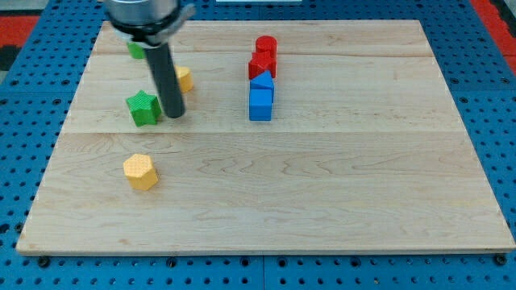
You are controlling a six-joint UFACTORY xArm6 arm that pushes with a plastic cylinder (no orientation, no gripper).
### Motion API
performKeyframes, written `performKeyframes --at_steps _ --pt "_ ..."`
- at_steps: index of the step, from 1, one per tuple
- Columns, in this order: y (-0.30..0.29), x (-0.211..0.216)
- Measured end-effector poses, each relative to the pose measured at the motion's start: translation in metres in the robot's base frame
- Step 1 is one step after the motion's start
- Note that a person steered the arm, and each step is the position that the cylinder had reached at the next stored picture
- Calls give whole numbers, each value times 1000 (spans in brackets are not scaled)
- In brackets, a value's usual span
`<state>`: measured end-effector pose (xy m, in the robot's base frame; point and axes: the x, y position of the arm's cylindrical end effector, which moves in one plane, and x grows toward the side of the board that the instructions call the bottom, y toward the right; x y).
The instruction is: Place the heart and green star in a vertical line with the green circle
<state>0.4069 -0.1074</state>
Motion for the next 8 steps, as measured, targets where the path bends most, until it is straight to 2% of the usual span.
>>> performKeyframes --at_steps 2,3,4,5,6,8 --pt "13 -53" --pt "-3 -77" --pt "-58 -80" --pt "-48 -79" --pt "-29 -36" --pt "-72 -13"
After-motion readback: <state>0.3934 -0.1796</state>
